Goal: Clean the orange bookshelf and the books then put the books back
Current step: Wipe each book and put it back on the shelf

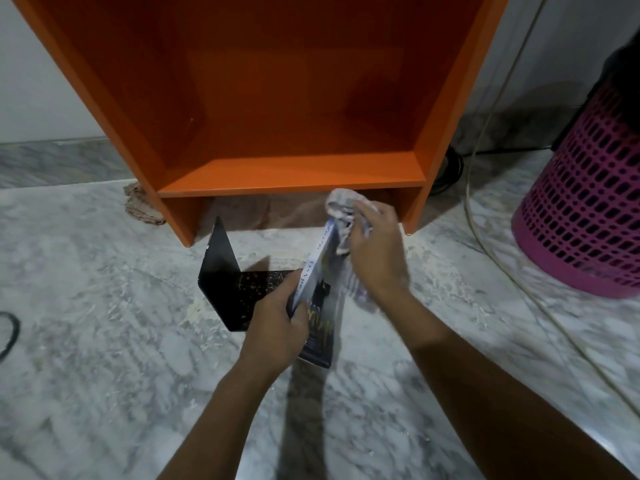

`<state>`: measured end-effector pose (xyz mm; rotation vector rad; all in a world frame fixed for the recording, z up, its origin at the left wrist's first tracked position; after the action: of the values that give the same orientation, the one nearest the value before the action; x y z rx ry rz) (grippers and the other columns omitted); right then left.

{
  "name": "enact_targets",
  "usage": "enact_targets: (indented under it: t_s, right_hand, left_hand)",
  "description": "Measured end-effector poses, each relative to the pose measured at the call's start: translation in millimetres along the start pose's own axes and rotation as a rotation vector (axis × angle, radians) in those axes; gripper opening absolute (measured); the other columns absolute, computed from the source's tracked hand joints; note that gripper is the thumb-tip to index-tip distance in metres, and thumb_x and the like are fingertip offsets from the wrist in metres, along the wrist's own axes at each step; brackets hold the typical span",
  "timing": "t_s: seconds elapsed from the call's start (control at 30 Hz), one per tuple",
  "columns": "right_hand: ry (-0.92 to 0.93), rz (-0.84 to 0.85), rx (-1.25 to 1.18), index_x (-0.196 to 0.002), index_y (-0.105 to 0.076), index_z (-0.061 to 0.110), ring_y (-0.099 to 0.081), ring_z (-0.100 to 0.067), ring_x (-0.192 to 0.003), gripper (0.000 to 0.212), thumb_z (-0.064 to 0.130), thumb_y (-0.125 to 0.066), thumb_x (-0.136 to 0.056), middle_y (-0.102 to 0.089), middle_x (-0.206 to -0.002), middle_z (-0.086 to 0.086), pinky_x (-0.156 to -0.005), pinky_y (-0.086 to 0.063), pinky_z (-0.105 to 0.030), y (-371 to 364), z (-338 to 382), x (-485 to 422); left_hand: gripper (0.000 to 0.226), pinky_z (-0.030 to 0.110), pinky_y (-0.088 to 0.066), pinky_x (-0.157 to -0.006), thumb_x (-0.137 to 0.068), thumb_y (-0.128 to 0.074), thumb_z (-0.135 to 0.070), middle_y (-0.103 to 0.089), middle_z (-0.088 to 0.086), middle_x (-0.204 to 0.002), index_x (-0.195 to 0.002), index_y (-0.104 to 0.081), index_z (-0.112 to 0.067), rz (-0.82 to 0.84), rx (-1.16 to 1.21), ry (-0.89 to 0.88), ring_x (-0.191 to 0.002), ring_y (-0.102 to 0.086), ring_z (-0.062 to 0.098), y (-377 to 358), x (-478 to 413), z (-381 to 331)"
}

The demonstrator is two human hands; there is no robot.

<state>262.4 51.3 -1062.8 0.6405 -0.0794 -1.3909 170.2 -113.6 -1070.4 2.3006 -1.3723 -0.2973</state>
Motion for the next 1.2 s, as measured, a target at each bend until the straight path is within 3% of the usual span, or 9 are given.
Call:
enact_targets:
  t_s: [0.13,0.37,0.5,0.6,0.8,0.9,1.0,1.1,1.2]
  right_hand:
    - [-0.162,-0.143,-0.076,-0.124,-0.066,0.019,-0.053,0.004,-0.088,0.028,0.015,-0.055,-0.099,-0.055,-0.121,0.005,-0.074,-0.047,-0.008,29.1,-8.7,-14.3]
    - [0.532,0.099,0.203,-0.117,-0.069,0.025,-0.055,-0.017,-0.098,0.03,0.012,-0.062,-0.091,-0.057,-0.123,-0.004,-0.069,-0.046,-0.019,11.8,24.7,17.4]
    - [-0.061,-0.007,-0.024,-0.125,-0.065,0.022,-0.055,-0.009,-0.077,0.029,0.015,-0.054,-0.099,-0.056,-0.114,0.008,-0.064,-0.051,-0.019,22.0,3.2,-11.1]
    - [-0.483,-0.085,-0.33,-0.122,-0.067,0.014,-0.065,-0.013,-0.091,0.026,0.015,-0.057,-0.097,-0.066,-0.107,0.003,-0.071,-0.053,-0.024,28.5,-27.7,-22.9]
    - [-0.171,-0.065,-0.356,-0.123,-0.063,0.015,-0.053,0.023,-0.083,0.025,0.015,-0.054,-0.099,-0.055,-0.119,0.002,-0.058,-0.043,0.001,27.3,15.5,17.2]
    - [0.028,0.035,-0.304,-0.12,-0.064,0.021,-0.054,0.011,-0.098,0.028,0.006,-0.054,-0.098,-0.053,-0.12,0.001,-0.075,-0.044,-0.002,6.1,26.2,33.6]
    - [-0.26,0.0,-0.253,-0.13,-0.06,0.017,-0.057,-0.001,-0.078,0.037,0.002,-0.051,-0.098,-0.056,-0.118,0.002,-0.058,-0.043,-0.004,-2.2,-1.6,25.8]
    - [-0.753,-0.053,-0.369,-0.127,-0.063,0.02,-0.05,-0.008,-0.051,0.033,0.008,-0.049,-0.099,-0.064,-0.083,0.002,-0.036,-0.038,-0.014,14.8,-35.0,20.9]
    - [-0.836,-0.17,-0.455,-0.115,-0.065,0.024,-0.058,-0.011,-0.063,0.021,0.025,-0.051,-0.1,-0.068,-0.086,0.001,-0.04,-0.041,-0.012,33.6,-41.9,21.8]
  left_hand:
    - [0.05,0.04,-0.058,-0.064,-0.097,-0.049,-0.004,-0.067,0.002,-0.098,-0.137,-0.049,-0.034,-0.017,-0.049,-0.047,-0.077,-0.065,0.018,2.5,5.2,1.7]
    - [0.063,0.016,-0.045,-0.054,-0.093,-0.054,-0.001,-0.064,-0.001,-0.083,-0.146,-0.041,-0.032,-0.051,-0.169,-0.082,-0.064,-0.057,0.007,-3.9,9.2,-4.2]
    - [0.061,0.007,-0.038,-0.052,-0.093,-0.053,0.002,-0.066,0.01,-0.086,-0.145,-0.044,-0.026,-0.06,-0.198,-0.137,-0.056,-0.044,0.006,-2.5,15.5,-10.0]
    - [0.062,0.009,-0.034,-0.047,-0.092,-0.053,0.003,-0.053,-0.01,-0.068,-0.145,-0.044,-0.028,-0.085,-0.166,-0.156,-0.053,-0.05,0.0,0.8,16.5,-12.4]
    - [0.053,0.019,-0.042,-0.048,-0.097,-0.052,-0.005,-0.06,0.0,-0.078,-0.146,-0.045,-0.024,-0.098,-0.038,-0.095,-0.056,-0.055,0.008,-2.9,4.9,-8.1]
    - [0.05,0.013,-0.053,-0.074,-0.097,-0.056,-0.01,-0.066,-0.001,-0.112,-0.145,-0.046,-0.018,-0.09,0.045,-0.051,-0.091,-0.065,0.001,-3.2,4.4,-12.1]
    - [0.046,0.022,-0.055,-0.087,-0.096,-0.058,-0.01,-0.065,-0.002,-0.123,-0.142,-0.051,-0.016,-0.064,0.169,-0.031,-0.106,-0.065,0.006,1.9,0.7,-15.8]
    - [0.042,0.027,-0.057,-0.084,-0.096,-0.058,-0.006,-0.07,-0.006,-0.113,-0.136,-0.057,-0.02,-0.022,0.236,-0.009,-0.099,-0.068,0.008,10.8,-1.5,-16.6]
    - [0.039,0.028,-0.058,-0.078,-0.096,-0.058,-0.008,-0.074,-0.007,-0.106,-0.131,-0.06,-0.026,-0.032,0.348,0.055,-0.095,-0.071,0.013,16.0,-1.1,-11.9]
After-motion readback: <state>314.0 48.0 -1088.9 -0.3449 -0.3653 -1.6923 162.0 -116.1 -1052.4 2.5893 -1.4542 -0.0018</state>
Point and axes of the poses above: each hand's wrist, its own x-axis away from the middle knuckle, its own y-axis out of the back of the hand, z = x × y, the point moved 2 cm from there along -x, towards the middle knuckle
